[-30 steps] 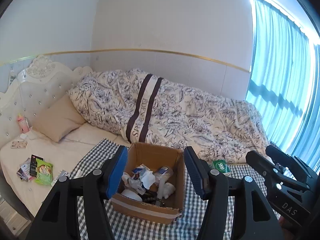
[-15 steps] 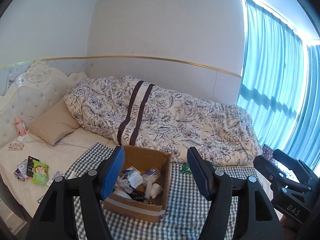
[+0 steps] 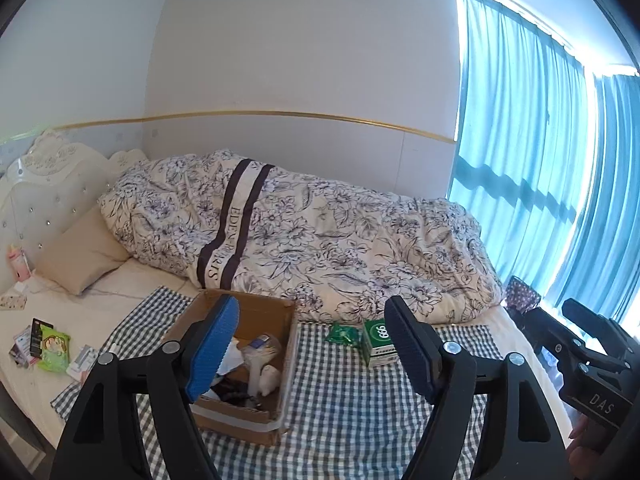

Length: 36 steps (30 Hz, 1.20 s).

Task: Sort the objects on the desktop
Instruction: 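Move both grippers back over the gingham cloth toward the green medicine box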

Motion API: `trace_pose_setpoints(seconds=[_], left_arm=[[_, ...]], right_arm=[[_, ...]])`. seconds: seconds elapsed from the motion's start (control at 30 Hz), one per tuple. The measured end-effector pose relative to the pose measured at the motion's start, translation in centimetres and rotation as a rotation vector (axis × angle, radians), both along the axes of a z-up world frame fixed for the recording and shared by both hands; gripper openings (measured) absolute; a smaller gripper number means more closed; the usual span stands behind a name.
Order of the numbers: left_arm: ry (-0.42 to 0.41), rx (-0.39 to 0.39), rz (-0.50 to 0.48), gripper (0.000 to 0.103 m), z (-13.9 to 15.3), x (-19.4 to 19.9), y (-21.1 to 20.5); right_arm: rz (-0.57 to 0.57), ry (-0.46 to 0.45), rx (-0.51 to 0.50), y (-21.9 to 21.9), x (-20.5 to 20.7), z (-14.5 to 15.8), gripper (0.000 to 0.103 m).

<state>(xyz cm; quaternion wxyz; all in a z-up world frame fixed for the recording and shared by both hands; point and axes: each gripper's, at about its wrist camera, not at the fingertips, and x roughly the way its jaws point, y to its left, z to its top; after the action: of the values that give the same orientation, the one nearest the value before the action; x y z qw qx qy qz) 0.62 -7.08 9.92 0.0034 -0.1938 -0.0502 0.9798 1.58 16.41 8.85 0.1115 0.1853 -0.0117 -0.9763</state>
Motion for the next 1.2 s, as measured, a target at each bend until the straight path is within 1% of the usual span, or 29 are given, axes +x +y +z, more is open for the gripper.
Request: trace_pose_setpoints(seconds=[0.03, 0.2, 0.27, 0.4, 0.6, 0.73, 0.9, 1.1, 1.2], left_arm=[[0.007, -0.001, 0.006, 0.088, 0.0, -0.1, 0.2], [0.003, 0.024, 0.005, 0.089, 0.0, -0.9, 0.8], [0.003, 0.026, 0.005, 0.089, 0.0, -1.1, 1.3], [0.007, 0.023, -0.005, 0.096, -0.3, -1.5, 2.3], [-0.010, 0.028, -0.016, 0.098, -1.2, -2.8, 3.1], [-0.029, 0.026, -0.026, 0.098, -2.1, -4.1, 3.5], [-0.057, -0.001, -0.033, 0.098, -3.7, -5.8, 4.0], [-0.094, -0.036, -0.018, 0.098, -6.2, -8.4, 4.5], [-0.119, -0.046, -0.022, 0.098, -7.7, -9.8, 5.0]], right_arm=[[-0.006, -0.004, 0.000, 0.5, -0.1, -0.1, 0.092], [-0.020, -0.021, -0.004, 2.2, -0.3, -0.4, 0.092], [-0.026, -0.024, -0.001, 2.7, -0.5, -0.5, 0.094], [-0.034, -0.040, -0.005, 3.8, -0.9, -1.2, 0.096], [-0.043, -0.069, -0.011, 4.9, -2.0, -2.3, 0.096], [-0.045, -0.086, -0.010, 5.3, -3.2, -3.2, 0.096], [-0.051, -0.120, -0.001, 5.3, -4.9, -4.9, 0.096], [-0.040, -0.162, 0.002, 5.3, -7.2, -7.4, 0.096], [-0.026, -0.162, -0.012, 5.4, -8.1, -8.4, 0.096]])
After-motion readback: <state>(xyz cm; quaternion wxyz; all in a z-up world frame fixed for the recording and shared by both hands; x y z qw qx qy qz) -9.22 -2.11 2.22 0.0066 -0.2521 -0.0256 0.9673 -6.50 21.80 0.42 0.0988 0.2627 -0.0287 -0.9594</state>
